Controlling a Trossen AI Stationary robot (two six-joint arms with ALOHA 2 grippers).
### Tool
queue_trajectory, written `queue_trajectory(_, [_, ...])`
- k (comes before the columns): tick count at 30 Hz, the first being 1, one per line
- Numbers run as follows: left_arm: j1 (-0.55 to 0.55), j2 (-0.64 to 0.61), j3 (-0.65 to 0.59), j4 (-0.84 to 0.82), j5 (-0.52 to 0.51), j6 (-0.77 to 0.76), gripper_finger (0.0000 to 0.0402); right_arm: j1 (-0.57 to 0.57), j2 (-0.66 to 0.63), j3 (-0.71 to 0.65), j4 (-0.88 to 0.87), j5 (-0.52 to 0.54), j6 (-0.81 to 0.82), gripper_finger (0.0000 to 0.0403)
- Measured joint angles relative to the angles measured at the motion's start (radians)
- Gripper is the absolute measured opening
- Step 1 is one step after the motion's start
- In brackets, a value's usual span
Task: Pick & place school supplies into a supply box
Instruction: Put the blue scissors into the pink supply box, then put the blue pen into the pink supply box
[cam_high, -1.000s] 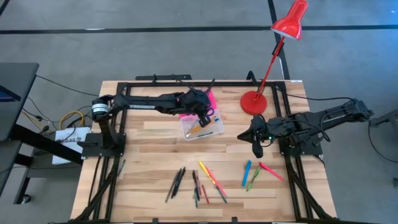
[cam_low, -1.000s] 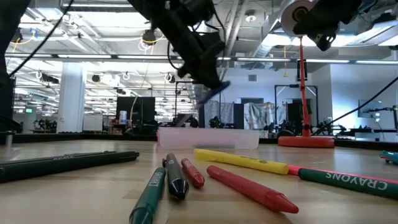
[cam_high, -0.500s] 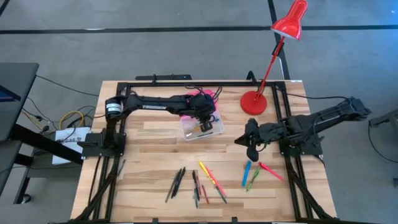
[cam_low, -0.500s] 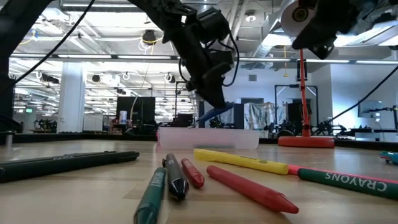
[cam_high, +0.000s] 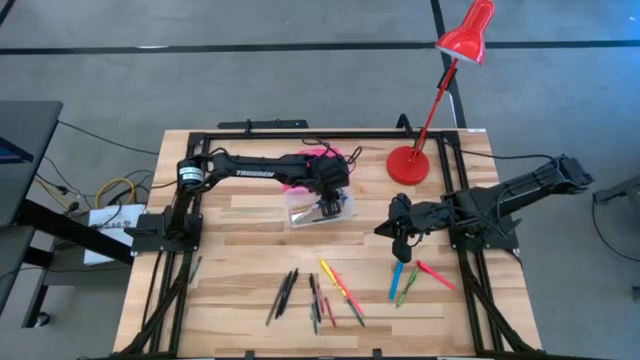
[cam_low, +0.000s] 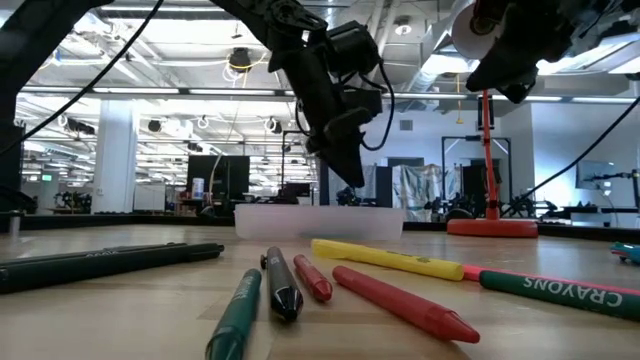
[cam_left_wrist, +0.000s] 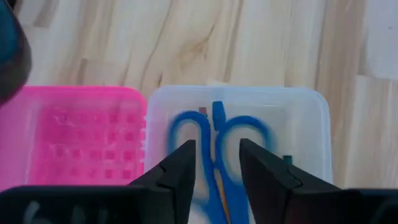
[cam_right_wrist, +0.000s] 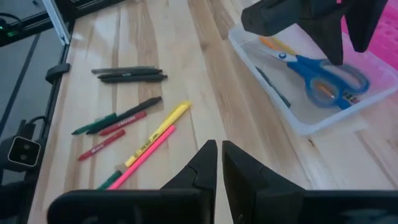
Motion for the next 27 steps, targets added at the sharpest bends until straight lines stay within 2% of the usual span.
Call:
queue_trajectory(6, [0.001,-0.003,0.048,-0.054,-0.015,0.024,0.0145,0.000,-0.002,0.000,0.004,0.000,0.008,0.0015])
queue_trajectory(10, [-0.001,-0.003,0.131,-0.133,-0.014,0.016,0.0148,0.000,-0.002,0.000,0.006,0.000,0.010,0.0017])
queue_trajectory(14, [-0.017,-0.003,0.245,-0.277,-0.015,-0.006,0.0143,0.002,-0.002,0.000,-0.007,0.000,0.024,0.0016])
queue_trajectory(19, [-0.067,-0.006,0.347,-0.470,-0.014,-0.033,0.0136,0.003,-0.002,0.000,-0.104,-0.002,0.108,0.0013])
queue_trajectory(23, [-0.124,-0.016,0.348,-0.587,-0.011,-0.063,0.0134,0.026,-0.002,0.000,-0.197,-0.052,0.205,0.0013])
queue_trajectory(27, [-0.186,-0.030,0.311,-0.609,-0.010,-0.096,0.0134,0.105,-0.002,0.000,-0.288,-0.114,0.225,0.0012])
